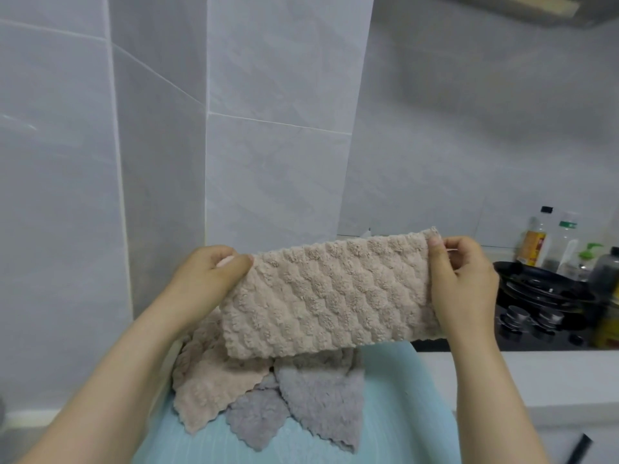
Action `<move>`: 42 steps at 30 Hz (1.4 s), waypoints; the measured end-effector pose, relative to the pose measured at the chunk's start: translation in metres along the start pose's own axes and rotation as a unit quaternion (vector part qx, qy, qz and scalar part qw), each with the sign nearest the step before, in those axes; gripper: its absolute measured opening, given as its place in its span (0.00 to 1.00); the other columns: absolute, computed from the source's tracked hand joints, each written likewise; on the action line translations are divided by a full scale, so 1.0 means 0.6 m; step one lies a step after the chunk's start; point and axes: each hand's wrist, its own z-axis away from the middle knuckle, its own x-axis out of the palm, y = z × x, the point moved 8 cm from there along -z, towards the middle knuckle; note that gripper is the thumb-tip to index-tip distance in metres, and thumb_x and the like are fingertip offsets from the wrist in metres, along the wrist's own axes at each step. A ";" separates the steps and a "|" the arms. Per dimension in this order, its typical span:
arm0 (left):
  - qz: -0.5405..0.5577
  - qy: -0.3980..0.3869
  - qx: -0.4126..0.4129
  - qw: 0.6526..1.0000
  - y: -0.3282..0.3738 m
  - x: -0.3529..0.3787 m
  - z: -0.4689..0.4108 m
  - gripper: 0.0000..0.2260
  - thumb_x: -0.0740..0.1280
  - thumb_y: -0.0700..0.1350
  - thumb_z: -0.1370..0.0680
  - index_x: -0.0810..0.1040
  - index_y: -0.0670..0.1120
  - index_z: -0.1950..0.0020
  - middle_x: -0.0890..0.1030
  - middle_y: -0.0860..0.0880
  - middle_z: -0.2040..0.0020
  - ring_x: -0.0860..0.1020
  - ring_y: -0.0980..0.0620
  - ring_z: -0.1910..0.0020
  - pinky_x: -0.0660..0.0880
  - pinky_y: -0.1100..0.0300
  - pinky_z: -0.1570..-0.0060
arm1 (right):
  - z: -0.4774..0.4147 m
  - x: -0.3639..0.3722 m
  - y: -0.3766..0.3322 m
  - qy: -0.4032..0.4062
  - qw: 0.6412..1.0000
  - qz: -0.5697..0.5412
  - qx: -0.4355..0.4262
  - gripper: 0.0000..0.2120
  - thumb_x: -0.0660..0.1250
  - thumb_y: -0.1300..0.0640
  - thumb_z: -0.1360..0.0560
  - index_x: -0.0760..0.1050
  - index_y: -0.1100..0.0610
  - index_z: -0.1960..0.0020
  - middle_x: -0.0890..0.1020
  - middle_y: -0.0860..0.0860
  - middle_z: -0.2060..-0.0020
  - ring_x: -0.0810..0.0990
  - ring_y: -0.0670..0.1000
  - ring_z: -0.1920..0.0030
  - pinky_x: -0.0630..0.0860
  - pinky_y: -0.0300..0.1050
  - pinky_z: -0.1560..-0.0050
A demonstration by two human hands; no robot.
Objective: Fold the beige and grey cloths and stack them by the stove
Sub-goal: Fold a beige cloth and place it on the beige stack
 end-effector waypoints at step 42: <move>0.230 -0.032 -0.022 0.972 0.057 0.047 0.024 0.04 0.71 0.41 0.27 0.85 0.41 0.60 0.84 0.40 0.62 0.82 0.46 0.64 0.77 0.56 0.58 | 0.116 0.173 -0.122 -0.309 0.907 -0.272 0.091 0.06 0.75 0.65 0.31 0.84 0.58 0.55 0.80 0.52 0.65 0.76 0.46 0.66 0.74 0.34 0.65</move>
